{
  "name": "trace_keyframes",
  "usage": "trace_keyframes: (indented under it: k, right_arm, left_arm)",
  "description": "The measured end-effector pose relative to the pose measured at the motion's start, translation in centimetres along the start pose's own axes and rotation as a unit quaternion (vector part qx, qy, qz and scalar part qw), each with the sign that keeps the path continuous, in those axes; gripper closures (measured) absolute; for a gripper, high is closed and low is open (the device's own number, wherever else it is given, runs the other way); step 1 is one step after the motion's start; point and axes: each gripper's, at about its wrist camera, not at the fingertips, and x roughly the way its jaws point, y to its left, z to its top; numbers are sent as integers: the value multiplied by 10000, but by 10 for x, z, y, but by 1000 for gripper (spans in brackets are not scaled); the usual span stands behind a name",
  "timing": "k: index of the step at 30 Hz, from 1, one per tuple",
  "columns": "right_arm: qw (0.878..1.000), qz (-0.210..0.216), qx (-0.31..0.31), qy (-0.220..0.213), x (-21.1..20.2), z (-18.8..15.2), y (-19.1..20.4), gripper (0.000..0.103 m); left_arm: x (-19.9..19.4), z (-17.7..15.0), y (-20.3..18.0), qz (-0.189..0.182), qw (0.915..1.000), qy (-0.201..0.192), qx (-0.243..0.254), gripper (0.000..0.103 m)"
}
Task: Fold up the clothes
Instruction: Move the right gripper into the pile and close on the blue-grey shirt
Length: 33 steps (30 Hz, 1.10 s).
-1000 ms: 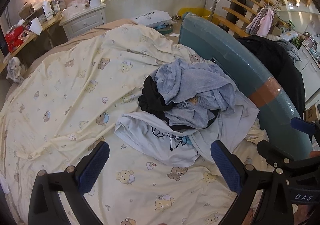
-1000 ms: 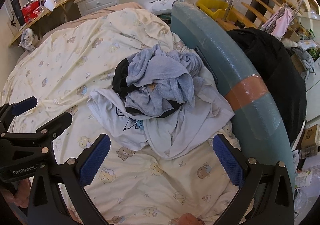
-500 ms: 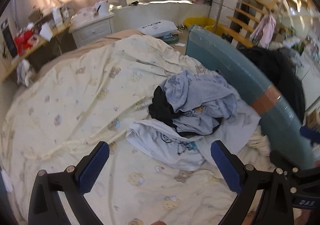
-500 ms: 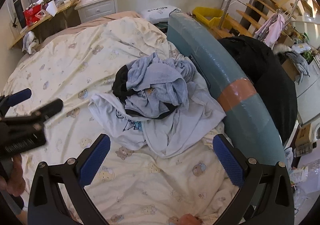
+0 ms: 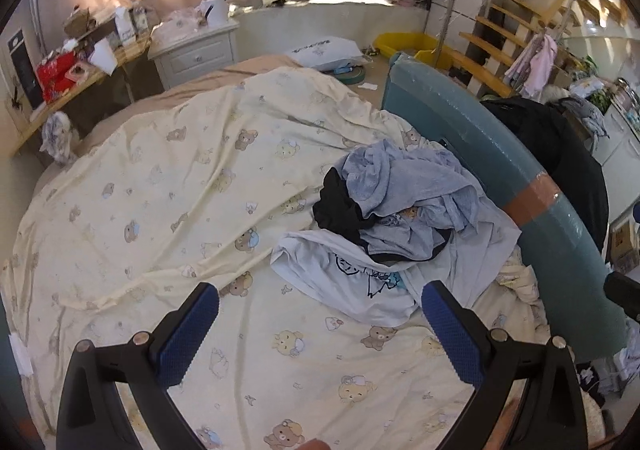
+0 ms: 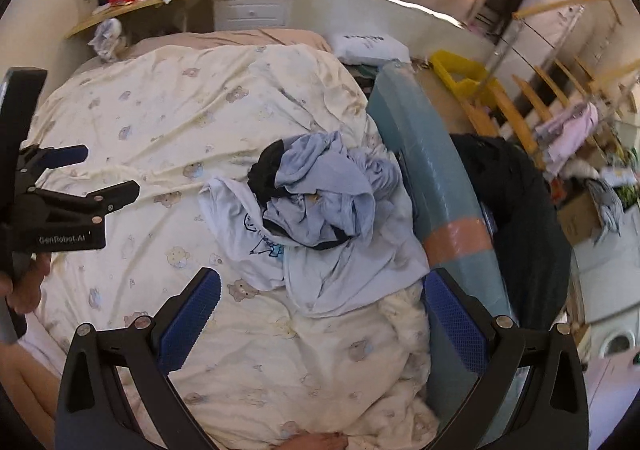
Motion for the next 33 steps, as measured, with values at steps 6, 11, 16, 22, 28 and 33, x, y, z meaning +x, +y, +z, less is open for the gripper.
trace_keyframes:
  k: [6,11,16,22,28,33]
  right_arm:
    - [9999,142,-29,61,54,8,-24,1]
    - [9996,260,-53,112,100,14,-44,15]
    - [9991,379,-77,162,145,21,-64,34]
    - [9988,423,-50,221,193,28,-82,38]
    - [9992,292,76,277,228,34,-90,46]
    - [9991,183,181,323,257,39,-97,52]
  left_arm:
    - [11,-5,-10,-29,9998,189,83,2]
    - [5,-3,-17,-291,9994,195,-3,1]
    - [20,-11,-24,-134,9989,337,281,1]
    - [50,-10,-11,-26,9976,677,153,1]
    - [59,-8,-2,181,9981,580,-33,1]
    - [60,-5,-3,40,9985,547,37,1]
